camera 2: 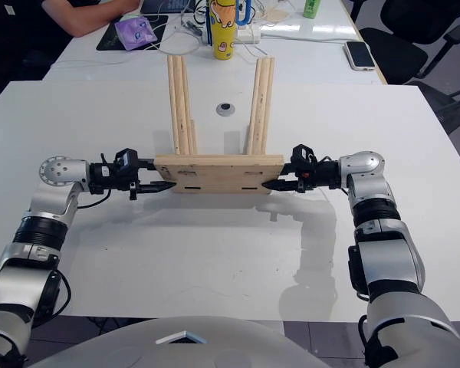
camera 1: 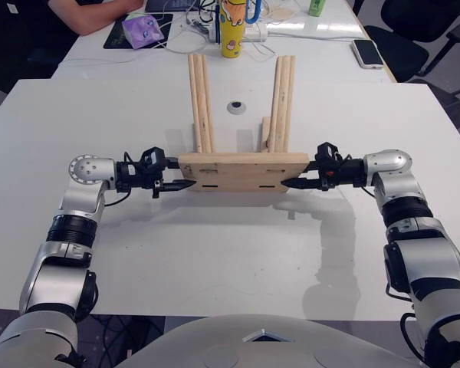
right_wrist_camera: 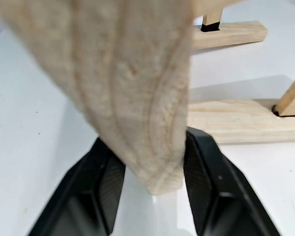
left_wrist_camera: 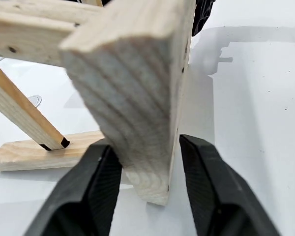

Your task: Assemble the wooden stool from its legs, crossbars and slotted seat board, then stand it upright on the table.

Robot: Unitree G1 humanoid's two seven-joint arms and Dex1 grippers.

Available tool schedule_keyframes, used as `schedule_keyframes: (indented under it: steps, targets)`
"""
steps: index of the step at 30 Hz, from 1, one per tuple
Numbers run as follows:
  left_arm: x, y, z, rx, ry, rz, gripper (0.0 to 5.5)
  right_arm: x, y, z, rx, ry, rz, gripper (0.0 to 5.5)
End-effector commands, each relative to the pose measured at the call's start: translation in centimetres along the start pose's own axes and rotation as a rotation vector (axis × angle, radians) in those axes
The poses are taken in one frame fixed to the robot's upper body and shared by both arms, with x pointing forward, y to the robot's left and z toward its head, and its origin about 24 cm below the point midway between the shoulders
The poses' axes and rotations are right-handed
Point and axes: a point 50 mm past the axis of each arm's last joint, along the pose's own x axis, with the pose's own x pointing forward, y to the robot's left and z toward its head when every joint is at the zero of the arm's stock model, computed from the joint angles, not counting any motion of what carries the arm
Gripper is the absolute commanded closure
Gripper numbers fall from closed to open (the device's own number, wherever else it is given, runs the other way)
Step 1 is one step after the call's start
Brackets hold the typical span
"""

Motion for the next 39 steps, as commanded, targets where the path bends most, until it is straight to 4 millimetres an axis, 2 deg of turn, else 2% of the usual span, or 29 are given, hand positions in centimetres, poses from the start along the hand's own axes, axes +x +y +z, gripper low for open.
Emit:
schedule_keyframes:
  steps: [1, 3, 7, 9, 11, 15, 17, 24, 26, 29, 31, 34, 37, 38, 39]
  targets:
    - [-0.5, -2.0, 1.0, 0.009, -0.041, -0.055, 3.96, -0.6, 0.8, 0.9, -0.014, -0.074, 0.039, 3.92]
    - [-1.1, -3.7, 1.8, -0.008, -0.053, -0.081, 4.03, -1.0, 2.5, 0.9, 0.001, -0.088, 0.086, 3.92]
    - [-2.7, -7.6, 4.1, -0.061, -0.049, -0.115, 4.09, -2.0, 7.7, 1.9, 0.089, -0.107, 0.171, 3.92]
    - [-3.6, -8.9, 5.3, -0.112, -0.041, -0.145, 4.12, -2.6, 10.1, 3.6, 0.147, -0.121, 0.225, 3.92]
    - [-4.5, -9.5, 6.5, -0.165, -0.033, -0.171, 4.13, -3.3, 11.5, 5.8, 0.201, -0.136, 0.293, 3.92]
    - [-6.5, -9.4, 9.9, -0.397, -0.078, -0.288, 4.13, -5.8, 11.6, 12.0, 0.307, -0.135, 0.49, 3.92]
    - [-7.4, -8.9, 11.3, -0.487, -0.089, -0.346, 4.14, -6.8, 11.5, 14.3, 0.346, -0.113, 0.555, 3.93]
    - [-9.8, -6.7, 15.4, -0.8, -0.164, -0.527, 4.17, -8.7, 11.6, 19.0, 0.626, -0.055, 0.673, 4.15]
    - [-10.4, -5.7, 15.8, -0.882, -0.183, -0.534, 4.17, -8.8, 11.1, 19.4, 0.73, -0.057, 0.702, 4.17]
    - [-10.8, -4.2, 15.7, -0.989, -0.203, -0.51, 4.17, -8.7, 9.7, 18.8, 0.885, -0.08, 0.705, 4.17]
    - [-10.5, -3.4, 15.0, -1.044, -0.201, -0.493, 4.17, -8.5, 9.2, 17.4, 0.995, -0.075, 0.687, 4.17]
    - [-9.4, -2.4, 13.8, -1.103, -0.215, -0.469, 4.17, -8.4, 9.5, 14.9, 1.138, -0.06, 0.678, 4.17]
    - [-8.4, -1.4, 11.8, -1.159, -0.239, -0.395, 4.17, -8.3, 9.7, 12.4, 1.253, -0.077, 0.658, 4.17]
    - [-8.3, -1.1, 11.1, -1.179, -0.25, -0.358, 3.79, -8.2, 9.5, 11.9, 1.266, -0.089, 0.641, 4.17]
    - [-8.5, -0.8, 10.6, -1.197, -0.271, -0.331, 3.64, -8.2, 9.0, 11.6, 1.262, -0.12, 0.623, 4.17]
